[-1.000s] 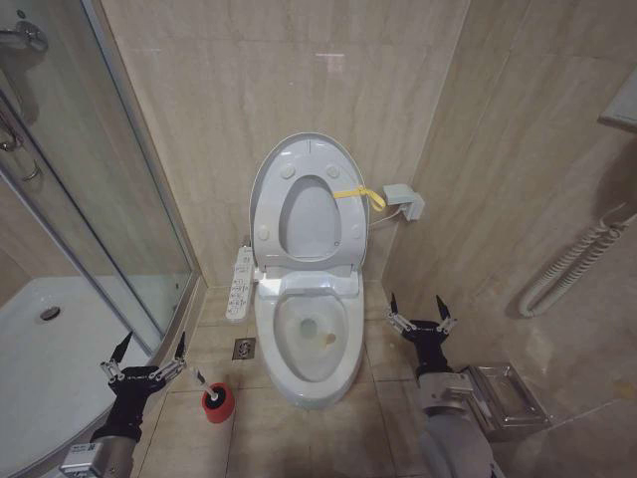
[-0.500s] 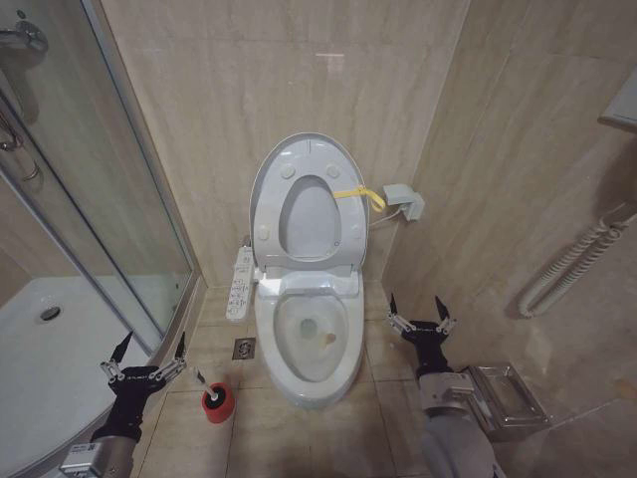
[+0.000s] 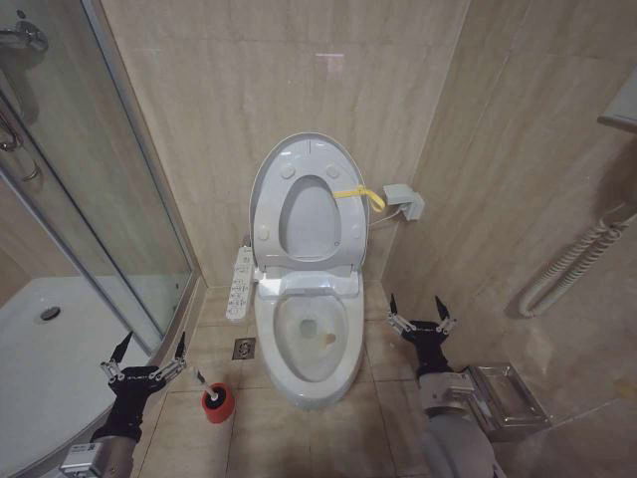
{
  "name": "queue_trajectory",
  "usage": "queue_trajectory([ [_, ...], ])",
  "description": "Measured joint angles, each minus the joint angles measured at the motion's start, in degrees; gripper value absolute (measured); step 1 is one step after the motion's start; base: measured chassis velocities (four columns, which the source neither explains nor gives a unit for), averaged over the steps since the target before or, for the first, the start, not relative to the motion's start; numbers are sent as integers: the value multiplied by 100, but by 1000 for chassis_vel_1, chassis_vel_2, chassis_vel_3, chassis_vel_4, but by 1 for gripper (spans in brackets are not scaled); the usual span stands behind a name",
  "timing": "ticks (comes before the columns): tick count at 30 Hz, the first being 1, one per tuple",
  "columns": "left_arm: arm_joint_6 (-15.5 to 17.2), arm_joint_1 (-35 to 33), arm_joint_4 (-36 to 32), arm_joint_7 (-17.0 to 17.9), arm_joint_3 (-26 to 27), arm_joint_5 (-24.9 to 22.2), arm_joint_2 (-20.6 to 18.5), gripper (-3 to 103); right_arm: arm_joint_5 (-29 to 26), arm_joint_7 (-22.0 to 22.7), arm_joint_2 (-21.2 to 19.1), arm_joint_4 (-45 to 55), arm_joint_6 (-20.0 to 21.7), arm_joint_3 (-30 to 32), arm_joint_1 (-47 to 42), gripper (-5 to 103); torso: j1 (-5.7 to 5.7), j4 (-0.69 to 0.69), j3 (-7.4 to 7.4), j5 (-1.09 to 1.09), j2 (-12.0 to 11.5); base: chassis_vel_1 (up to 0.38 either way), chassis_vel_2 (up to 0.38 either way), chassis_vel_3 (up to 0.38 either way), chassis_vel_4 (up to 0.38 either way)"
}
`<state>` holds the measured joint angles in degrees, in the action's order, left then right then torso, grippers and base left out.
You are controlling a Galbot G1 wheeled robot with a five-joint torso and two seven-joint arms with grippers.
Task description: Open the toilet lid, clean the toilet bowl with a toilet brush, close the toilet lid, and flush.
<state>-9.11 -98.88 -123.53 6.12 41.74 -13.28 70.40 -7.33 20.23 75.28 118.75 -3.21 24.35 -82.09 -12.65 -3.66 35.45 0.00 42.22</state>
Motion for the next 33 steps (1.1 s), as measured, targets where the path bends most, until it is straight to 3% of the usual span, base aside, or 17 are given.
queue_trajectory([
  [33,0,0,0,0,0,0,0,100,2,4,0,-4,-2,0,1,100,0,0,0,1,0,0,0,0,0],
])
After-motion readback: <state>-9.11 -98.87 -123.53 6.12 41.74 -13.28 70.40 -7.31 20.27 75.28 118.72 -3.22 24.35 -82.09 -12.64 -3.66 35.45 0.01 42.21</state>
